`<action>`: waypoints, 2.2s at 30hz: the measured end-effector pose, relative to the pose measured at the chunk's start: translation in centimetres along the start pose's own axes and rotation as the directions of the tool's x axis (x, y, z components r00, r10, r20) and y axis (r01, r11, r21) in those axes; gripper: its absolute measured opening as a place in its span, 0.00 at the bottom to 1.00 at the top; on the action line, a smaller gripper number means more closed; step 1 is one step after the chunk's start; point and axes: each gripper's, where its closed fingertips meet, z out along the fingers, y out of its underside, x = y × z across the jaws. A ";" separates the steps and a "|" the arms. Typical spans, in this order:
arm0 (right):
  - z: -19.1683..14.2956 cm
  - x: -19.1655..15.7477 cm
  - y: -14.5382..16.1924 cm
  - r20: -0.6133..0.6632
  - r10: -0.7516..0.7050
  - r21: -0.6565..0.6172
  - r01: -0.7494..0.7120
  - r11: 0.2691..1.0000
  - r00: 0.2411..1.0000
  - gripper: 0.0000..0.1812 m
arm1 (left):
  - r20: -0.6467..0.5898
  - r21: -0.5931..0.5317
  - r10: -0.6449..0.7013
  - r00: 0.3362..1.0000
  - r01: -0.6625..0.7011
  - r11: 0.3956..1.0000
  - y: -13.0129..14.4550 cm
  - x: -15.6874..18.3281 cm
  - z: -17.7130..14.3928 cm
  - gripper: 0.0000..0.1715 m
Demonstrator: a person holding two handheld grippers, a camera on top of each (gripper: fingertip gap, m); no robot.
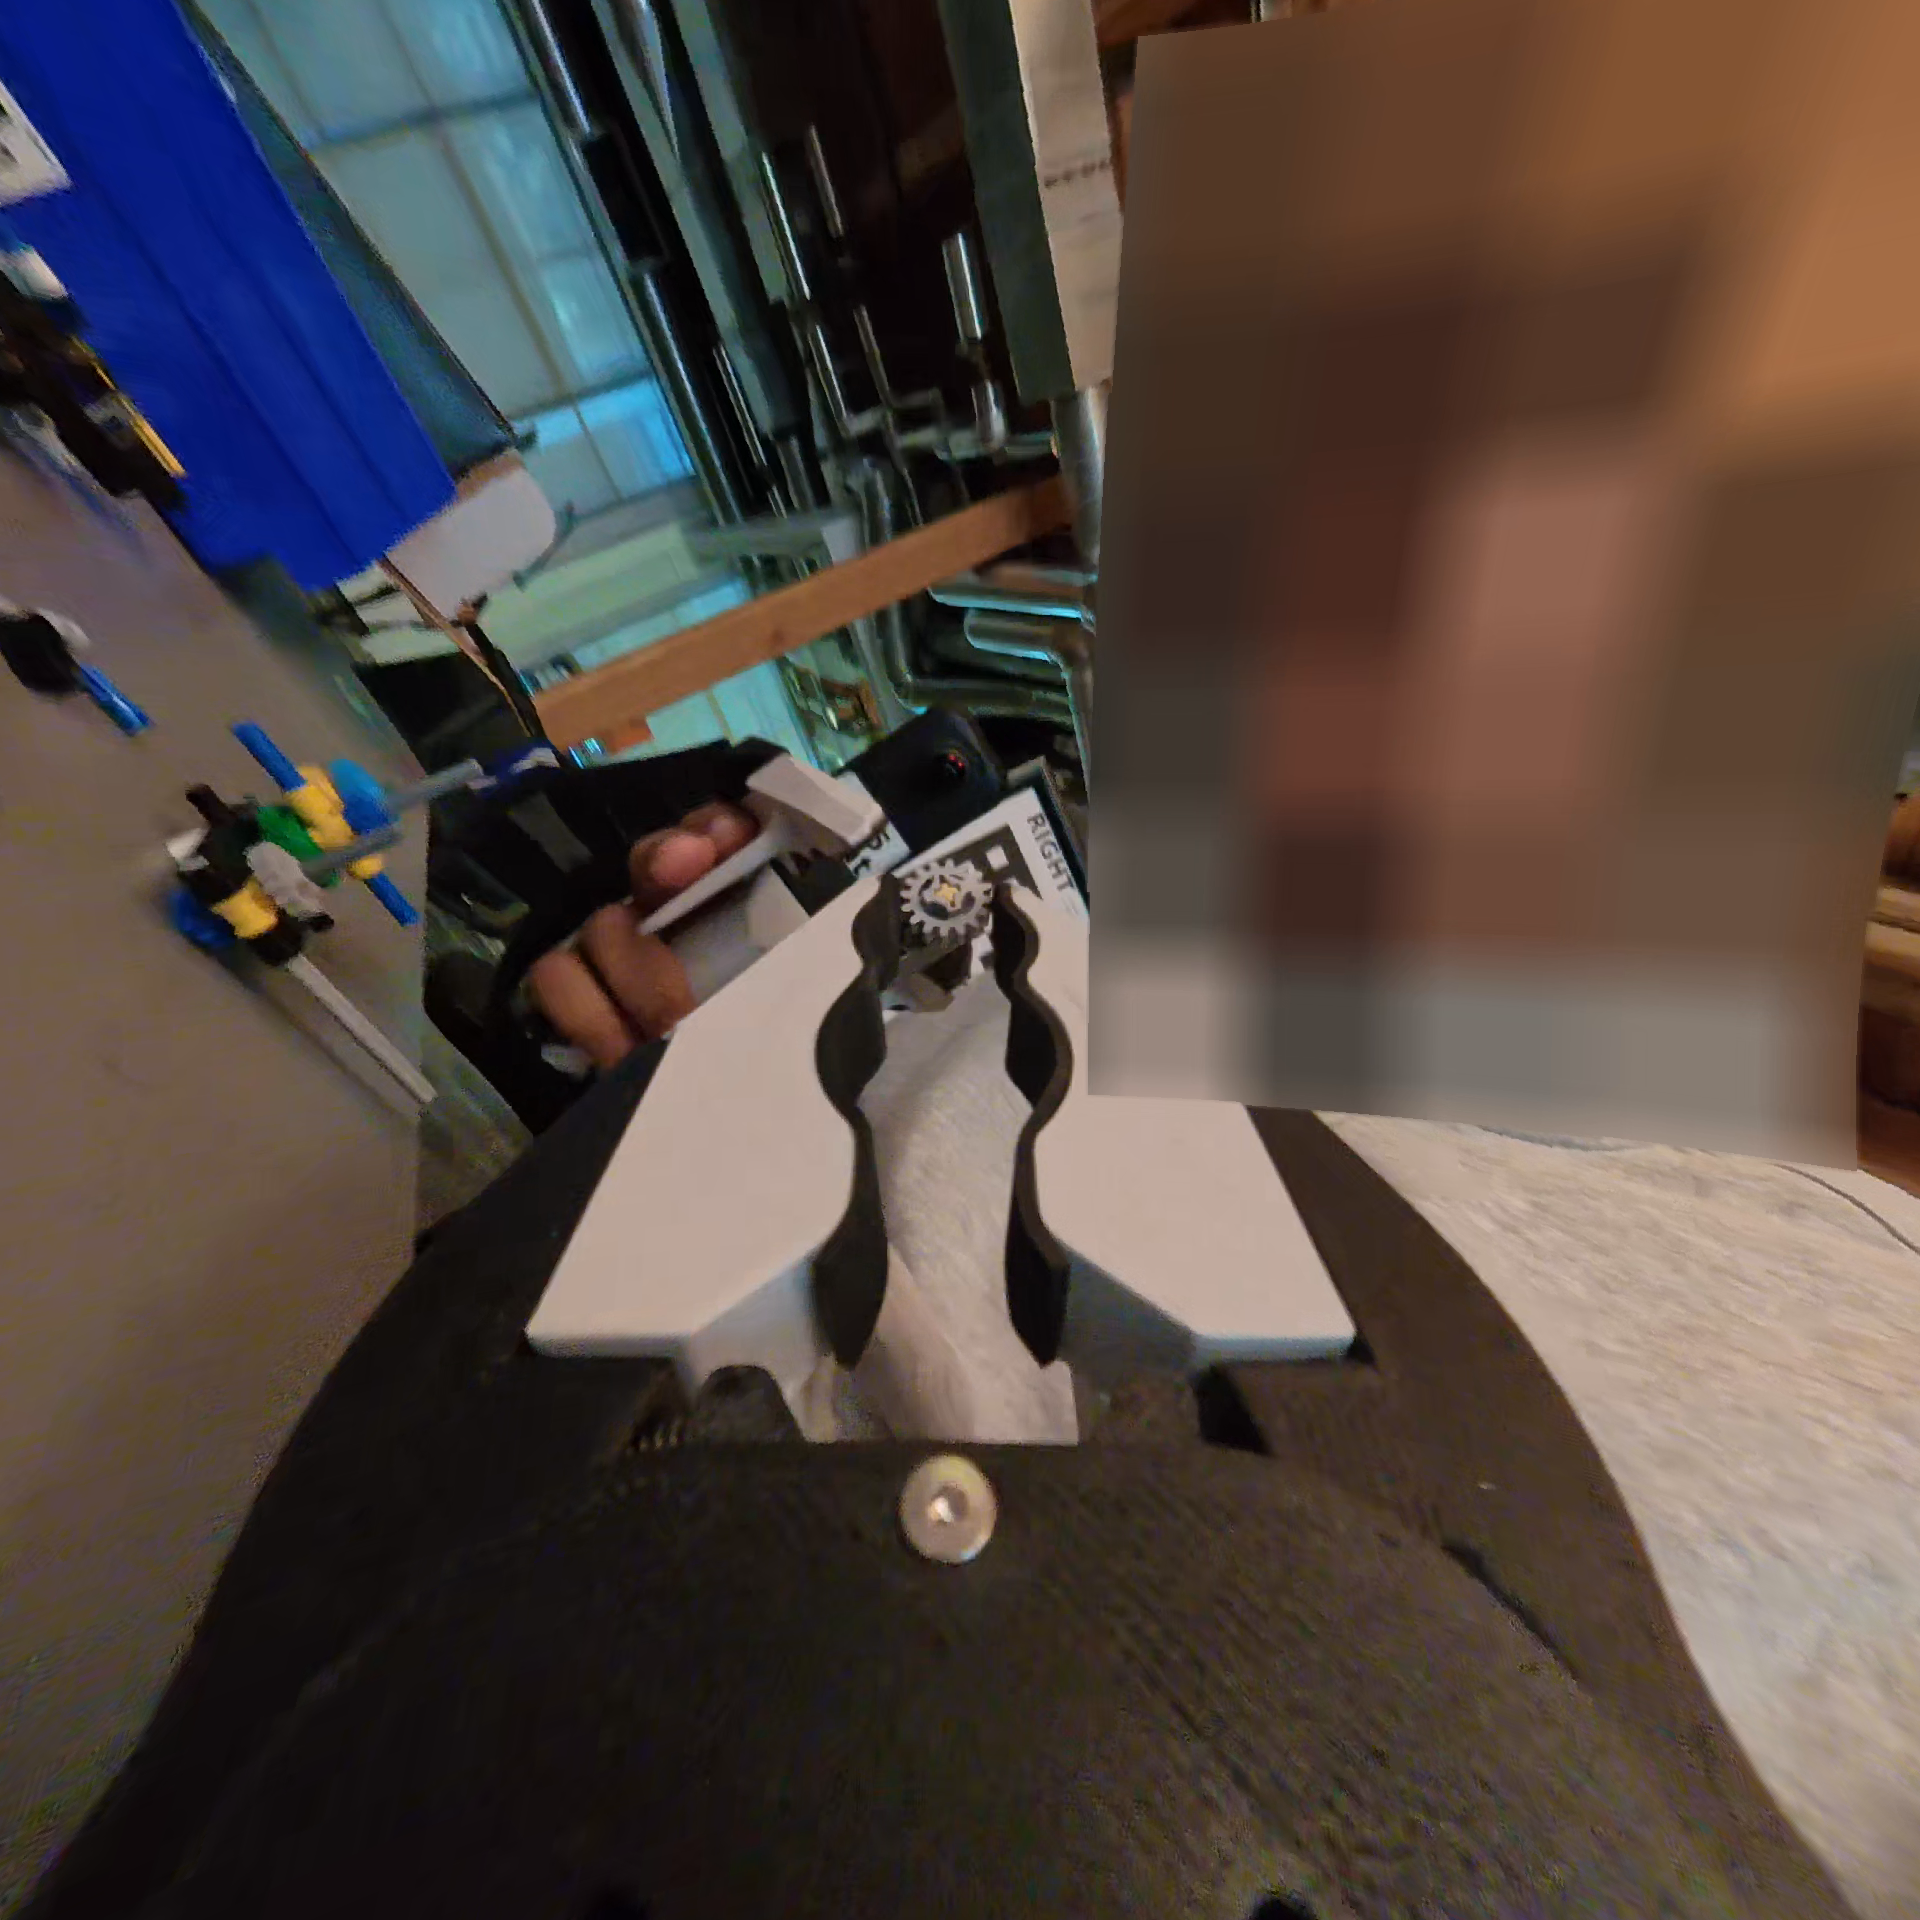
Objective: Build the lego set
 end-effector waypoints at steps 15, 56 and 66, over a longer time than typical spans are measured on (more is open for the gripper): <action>-0.1 -4.4 -0.1 0.283 0.047 0.009 -0.052 0.999 0.958 0.10 | -0.096 -0.241 -0.165 0.982 0.138 0.961 4.0 1.0 0.3 0.09; -1.1 -5.9 0.6 0.415 0.103 -0.046 -0.093 0.995 0.904 0.11 | -0.127 -0.308 -0.211 0.969 0.164 0.937 5.4 1.3 0.3 0.09; -1.8 -6.9 0.2 0.482 0.089 -0.029 -0.086 0.996 0.871 0.08 | -0.107 -0.387 -0.160 0.981 0.107 0.916 6.8 1.6 0.5 0.09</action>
